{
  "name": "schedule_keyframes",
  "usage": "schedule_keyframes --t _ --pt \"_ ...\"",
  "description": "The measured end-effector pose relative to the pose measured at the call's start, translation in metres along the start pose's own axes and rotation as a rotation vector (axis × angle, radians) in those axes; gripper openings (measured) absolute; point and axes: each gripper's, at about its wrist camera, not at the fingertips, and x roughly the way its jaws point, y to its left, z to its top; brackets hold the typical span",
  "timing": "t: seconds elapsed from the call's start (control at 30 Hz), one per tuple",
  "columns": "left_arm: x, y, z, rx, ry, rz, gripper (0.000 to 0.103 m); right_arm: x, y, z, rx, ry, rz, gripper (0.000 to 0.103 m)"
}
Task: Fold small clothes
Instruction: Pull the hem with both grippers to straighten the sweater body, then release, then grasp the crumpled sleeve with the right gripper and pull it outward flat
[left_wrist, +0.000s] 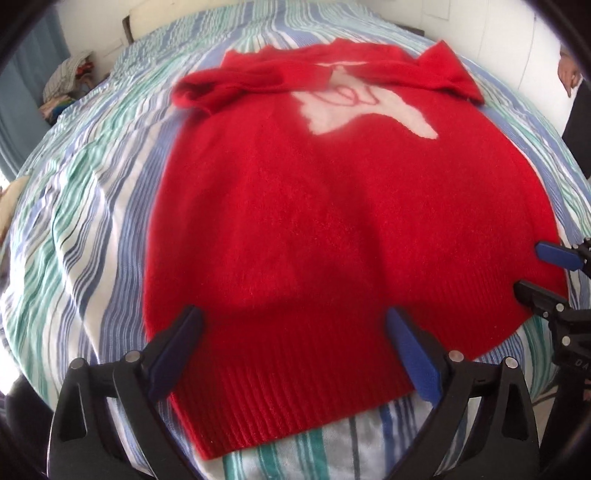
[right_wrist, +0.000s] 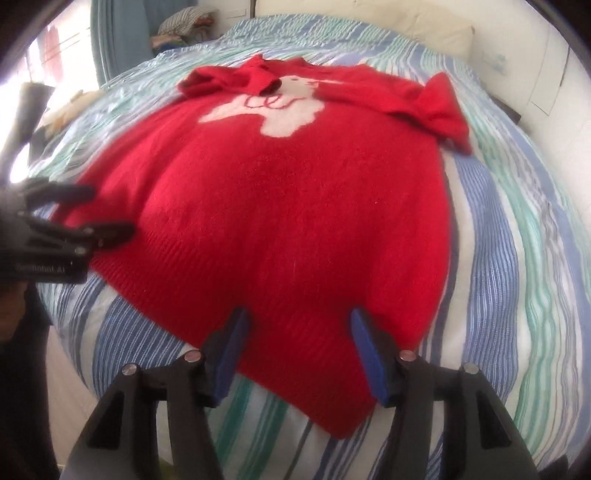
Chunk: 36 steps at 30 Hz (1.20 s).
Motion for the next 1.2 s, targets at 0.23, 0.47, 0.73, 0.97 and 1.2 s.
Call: schedule_keyframes --t 0.23,0.47,0.73,0.97,1.2 --pt "0.006 -0.002 0.005 -0.013 0.019 0.007 0.102 0.001 -0.003 -0.001 0.026 -0.002 0.004 0.06" --pt "-0.001 -0.002 0.005 0.004 0.106 0.003 0.102 -0.007 -0.008 -0.005 0.046 0.041 0.031 0.065" --pt "-0.078 0.026 0.008 -0.005 0.052 0.015 0.101 -0.04 -0.031 -0.018 0.019 0.264 0.116 0.066" --pt "-0.119 0.094 0.008 -0.261 -0.083 0.088 0.101 -0.12 -0.114 0.113 -0.054 -0.023 -0.119 0.067" --pt "-0.11 0.114 -0.014 -0.338 -0.029 0.113 0.101 -0.018 -0.064 0.217 -0.277 -0.008 0.008 0.067"
